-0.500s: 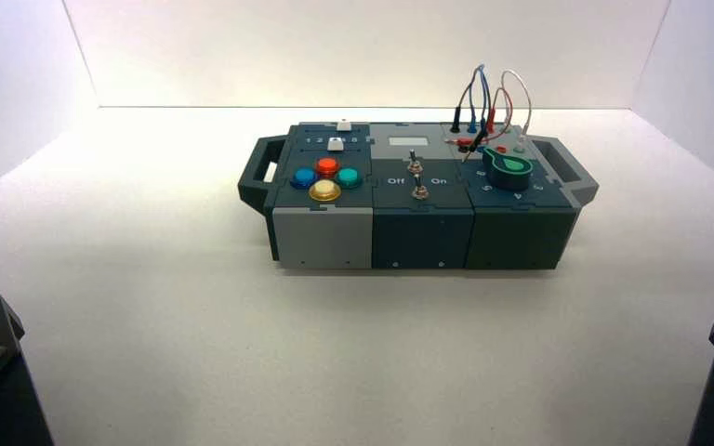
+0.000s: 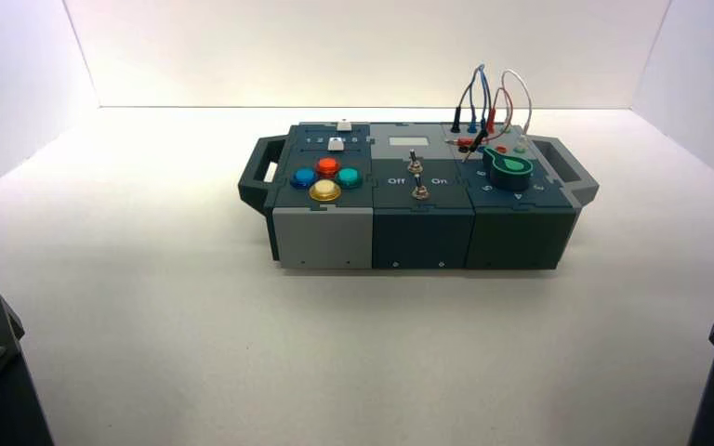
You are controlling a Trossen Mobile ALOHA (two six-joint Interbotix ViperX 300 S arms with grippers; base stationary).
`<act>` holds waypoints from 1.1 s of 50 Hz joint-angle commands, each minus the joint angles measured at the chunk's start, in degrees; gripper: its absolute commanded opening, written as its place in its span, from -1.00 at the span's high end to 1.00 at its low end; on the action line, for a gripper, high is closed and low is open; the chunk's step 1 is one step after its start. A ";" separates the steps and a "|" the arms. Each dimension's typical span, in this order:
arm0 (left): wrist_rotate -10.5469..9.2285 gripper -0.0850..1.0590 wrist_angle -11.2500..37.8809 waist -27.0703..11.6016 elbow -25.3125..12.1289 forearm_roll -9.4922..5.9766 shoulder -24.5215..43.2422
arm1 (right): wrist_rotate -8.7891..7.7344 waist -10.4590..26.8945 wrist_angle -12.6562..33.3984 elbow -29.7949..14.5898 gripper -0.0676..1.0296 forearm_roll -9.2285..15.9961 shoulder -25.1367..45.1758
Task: Insert the black wire.
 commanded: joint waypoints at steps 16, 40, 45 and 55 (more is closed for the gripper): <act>0.18 0.91 2.72 -0.44 -2.02 0.18 1.67 | -0.09 1.76 13.36 -8.44 -0.31 3.34 8.53; 0.18 0.91 2.90 -0.53 -2.46 0.18 3.08 | -0.44 8.35 25.75 -15.73 -0.31 5.89 25.75; 0.18 0.91 3.25 -0.44 -2.81 0.18 3.96 | -0.53 9.49 26.19 -16.70 -0.30 6.59 28.74; 0.18 0.91 4.48 -0.62 -3.34 0.26 4.22 | -0.70 11.78 26.54 -18.72 -0.30 7.29 33.22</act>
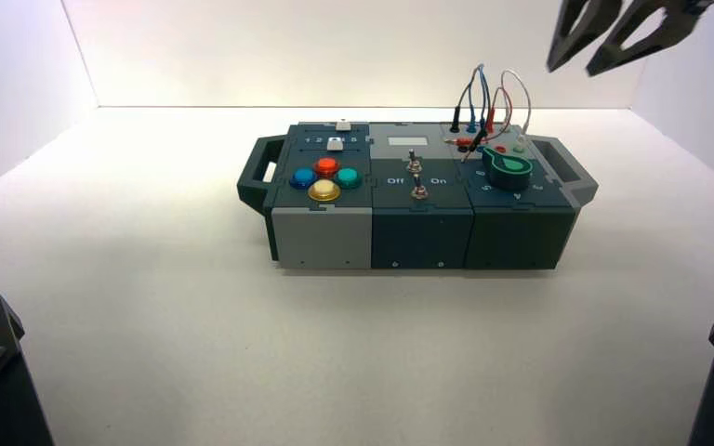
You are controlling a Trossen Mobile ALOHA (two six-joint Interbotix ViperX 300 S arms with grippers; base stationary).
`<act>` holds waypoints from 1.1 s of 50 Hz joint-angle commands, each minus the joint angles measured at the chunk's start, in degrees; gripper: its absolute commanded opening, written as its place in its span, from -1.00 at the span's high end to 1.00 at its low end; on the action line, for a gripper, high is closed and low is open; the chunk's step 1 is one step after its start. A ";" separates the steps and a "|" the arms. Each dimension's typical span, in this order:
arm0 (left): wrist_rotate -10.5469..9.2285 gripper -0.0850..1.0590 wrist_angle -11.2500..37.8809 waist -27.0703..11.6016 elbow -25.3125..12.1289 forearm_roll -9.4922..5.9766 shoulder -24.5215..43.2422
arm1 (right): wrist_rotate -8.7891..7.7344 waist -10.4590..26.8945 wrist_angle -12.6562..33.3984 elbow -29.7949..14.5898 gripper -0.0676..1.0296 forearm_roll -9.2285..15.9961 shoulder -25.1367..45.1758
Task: Insert the black wire.
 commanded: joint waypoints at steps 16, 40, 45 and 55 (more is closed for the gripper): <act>0.09 0.91 0.26 -2.46 -1.93 0.35 -0.70 | -0.97 3.25 1.41 -7.82 -0.30 2.72 9.67; 0.09 0.91 14.85 -7.12 -7.21 0.18 0.79 | -3.87 3.34 2.55 -10.37 -0.30 6.15 17.49; 0.09 0.91 20.04 -9.58 -9.23 0.09 2.46 | -3.96 3.25 2.55 -10.28 -0.30 6.15 17.75; 1.76 0.91 28.65 -13.80 -12.74 -0.79 7.21 | -4.39 3.34 2.46 -10.46 -0.30 6.15 18.54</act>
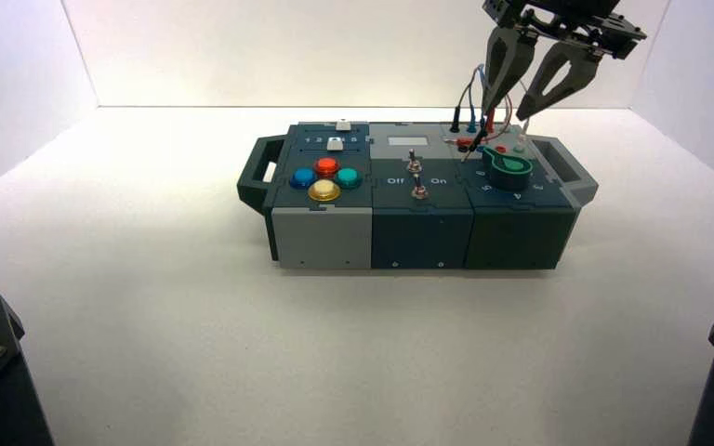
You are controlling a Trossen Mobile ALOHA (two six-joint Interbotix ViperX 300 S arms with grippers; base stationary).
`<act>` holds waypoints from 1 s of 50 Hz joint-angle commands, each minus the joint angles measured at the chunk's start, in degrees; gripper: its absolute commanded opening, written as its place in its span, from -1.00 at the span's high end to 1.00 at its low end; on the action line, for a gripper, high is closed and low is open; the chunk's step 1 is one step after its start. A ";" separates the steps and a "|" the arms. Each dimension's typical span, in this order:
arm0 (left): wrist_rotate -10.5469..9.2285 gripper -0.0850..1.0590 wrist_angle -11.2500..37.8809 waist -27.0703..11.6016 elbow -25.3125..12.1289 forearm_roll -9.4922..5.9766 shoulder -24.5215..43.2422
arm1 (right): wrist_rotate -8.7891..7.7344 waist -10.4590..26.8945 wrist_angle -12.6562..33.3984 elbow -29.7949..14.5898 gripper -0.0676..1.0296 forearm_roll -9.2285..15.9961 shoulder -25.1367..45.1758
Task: Insert the black wire.
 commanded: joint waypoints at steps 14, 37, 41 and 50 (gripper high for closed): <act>3.16 0.91 7.73 -6.50 -5.10 -1.41 5.71 | -0.79 0.26 -0.97 -1.93 -0.30 0.26 1.32; 4.57 0.91 7.73 -10.55 -4.92 -1.49 5.62 | -0.62 0.26 -2.37 -2.55 -0.25 0.79 3.16; 4.66 0.91 7.65 -11.07 -4.83 -1.49 5.62 | -0.62 0.26 -2.64 -2.64 -0.22 1.05 3.34; 4.66 0.91 7.65 -11.16 -4.92 -1.49 5.98 | -0.62 0.26 -3.16 -2.99 -0.22 1.67 4.13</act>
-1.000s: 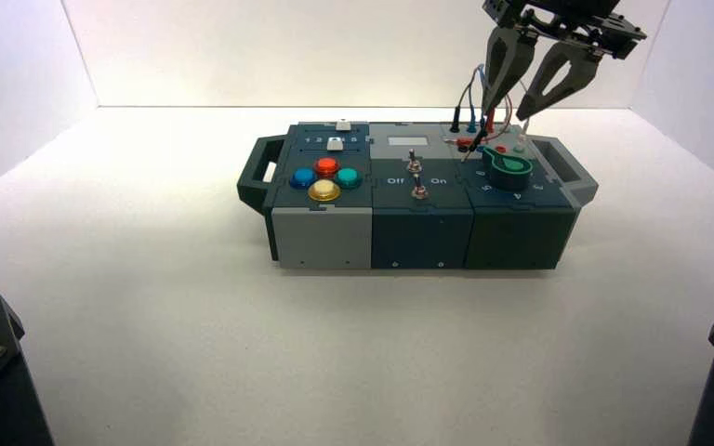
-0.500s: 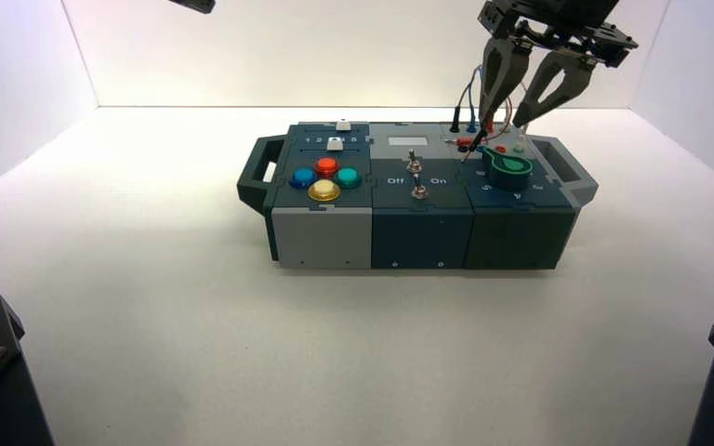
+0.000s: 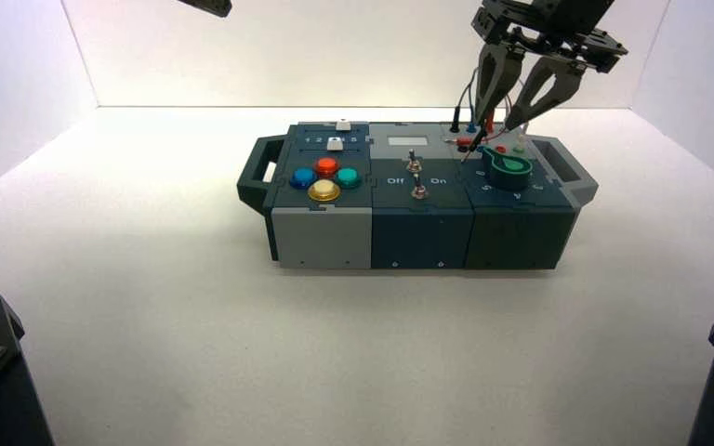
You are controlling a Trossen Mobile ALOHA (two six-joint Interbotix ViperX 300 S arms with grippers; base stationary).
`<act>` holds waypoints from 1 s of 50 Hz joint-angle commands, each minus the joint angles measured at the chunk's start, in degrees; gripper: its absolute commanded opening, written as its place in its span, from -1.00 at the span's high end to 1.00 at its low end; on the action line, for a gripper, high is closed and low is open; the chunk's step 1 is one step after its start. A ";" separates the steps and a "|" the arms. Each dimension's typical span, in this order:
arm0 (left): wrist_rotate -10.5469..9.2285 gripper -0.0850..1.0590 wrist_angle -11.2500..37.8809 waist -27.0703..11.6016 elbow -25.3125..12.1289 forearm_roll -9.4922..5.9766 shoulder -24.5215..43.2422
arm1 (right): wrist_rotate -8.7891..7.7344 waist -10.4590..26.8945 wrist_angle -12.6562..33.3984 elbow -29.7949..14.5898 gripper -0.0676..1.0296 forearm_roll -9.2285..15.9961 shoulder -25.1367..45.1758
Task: Insert the black wire.
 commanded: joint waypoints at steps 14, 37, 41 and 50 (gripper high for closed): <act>1.05 0.91 -0.35 -1.14 -1.41 -0.09 -0.26 | -0.09 1.23 -1.93 -1.93 -0.16 1.32 1.67; 2.02 0.91 -0.62 -2.55 -1.14 -0.09 0.18 | -0.26 1.76 -2.64 -2.99 0.03 1.67 4.57; 2.02 0.91 -0.70 -2.55 -1.14 -0.09 0.18 | -0.35 1.76 -2.37 -2.99 0.04 1.49 4.57; 2.02 0.91 -0.70 -2.55 -1.14 -0.09 0.18 | -0.35 1.76 -2.37 -3.08 0.18 1.49 4.75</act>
